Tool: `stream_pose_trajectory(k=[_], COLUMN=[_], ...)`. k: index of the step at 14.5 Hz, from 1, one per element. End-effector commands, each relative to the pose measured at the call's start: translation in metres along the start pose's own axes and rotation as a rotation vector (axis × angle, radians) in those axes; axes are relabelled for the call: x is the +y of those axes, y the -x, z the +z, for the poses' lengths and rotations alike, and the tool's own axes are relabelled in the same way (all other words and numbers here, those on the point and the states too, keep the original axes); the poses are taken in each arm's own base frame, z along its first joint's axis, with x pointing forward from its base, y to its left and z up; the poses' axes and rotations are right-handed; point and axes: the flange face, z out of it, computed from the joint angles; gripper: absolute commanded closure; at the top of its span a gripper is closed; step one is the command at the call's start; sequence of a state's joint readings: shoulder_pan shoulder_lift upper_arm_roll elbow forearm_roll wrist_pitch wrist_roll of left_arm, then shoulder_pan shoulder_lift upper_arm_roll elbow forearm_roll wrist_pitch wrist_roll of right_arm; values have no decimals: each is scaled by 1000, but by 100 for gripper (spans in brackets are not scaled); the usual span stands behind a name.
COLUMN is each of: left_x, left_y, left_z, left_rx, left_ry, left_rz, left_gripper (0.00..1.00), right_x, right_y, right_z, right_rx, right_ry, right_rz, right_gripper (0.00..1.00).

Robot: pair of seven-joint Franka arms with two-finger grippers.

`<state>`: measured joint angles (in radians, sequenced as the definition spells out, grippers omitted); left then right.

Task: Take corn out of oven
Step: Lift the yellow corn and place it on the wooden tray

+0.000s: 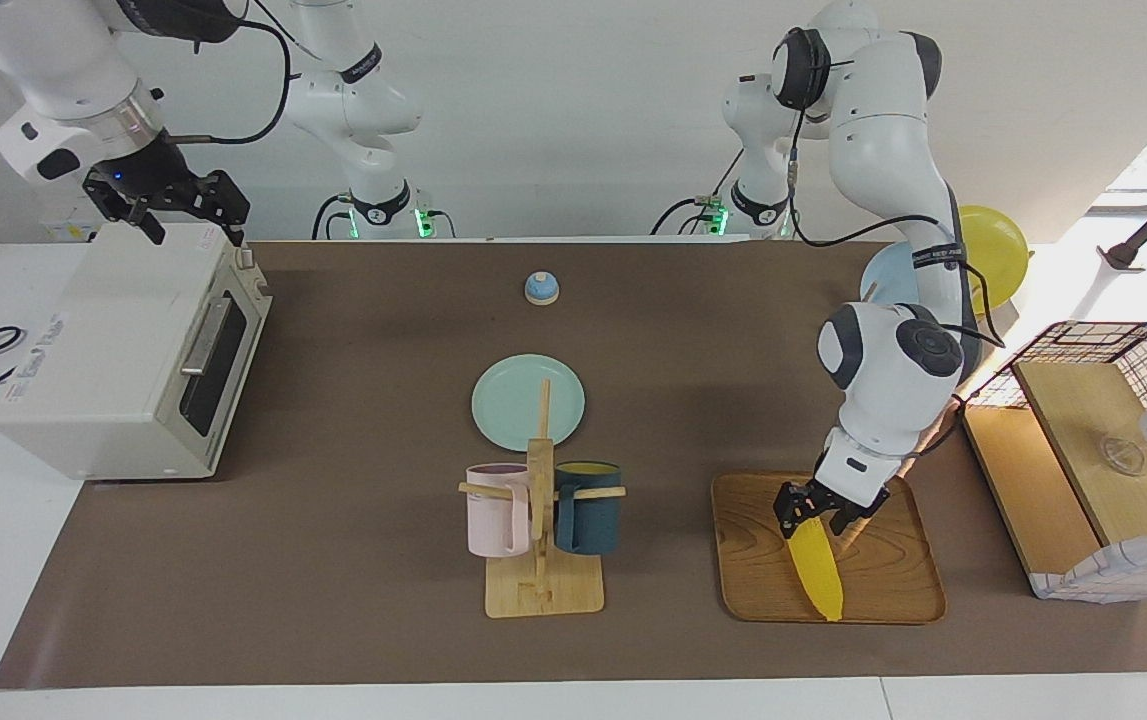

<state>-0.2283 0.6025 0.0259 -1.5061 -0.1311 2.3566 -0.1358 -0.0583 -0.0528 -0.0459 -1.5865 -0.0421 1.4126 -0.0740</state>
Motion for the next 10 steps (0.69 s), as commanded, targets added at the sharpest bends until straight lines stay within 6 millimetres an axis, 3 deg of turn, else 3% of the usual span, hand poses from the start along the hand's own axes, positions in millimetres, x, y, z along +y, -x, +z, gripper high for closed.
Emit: stream_pose_trajectory(k=[1, 3, 10], left_x=[2, 3, 11], left_y=[-2, -3, 21], left_z=[-11, -36, -168], left_rx=[-23, -38, -135], left_ry=[-13, -12, -8], left_rz=[21, 21, 22], left_gripper=[0, 0, 0], right_x=[-3, -16, -12], right_y=[-2, -3, -4], right_z=[-2, -3, -5], right_rx=[-17, -17, -1], right_ry=[-23, -14, -18], right_rz=[-35, -61, -53], right_gripper=[0, 0, 0])
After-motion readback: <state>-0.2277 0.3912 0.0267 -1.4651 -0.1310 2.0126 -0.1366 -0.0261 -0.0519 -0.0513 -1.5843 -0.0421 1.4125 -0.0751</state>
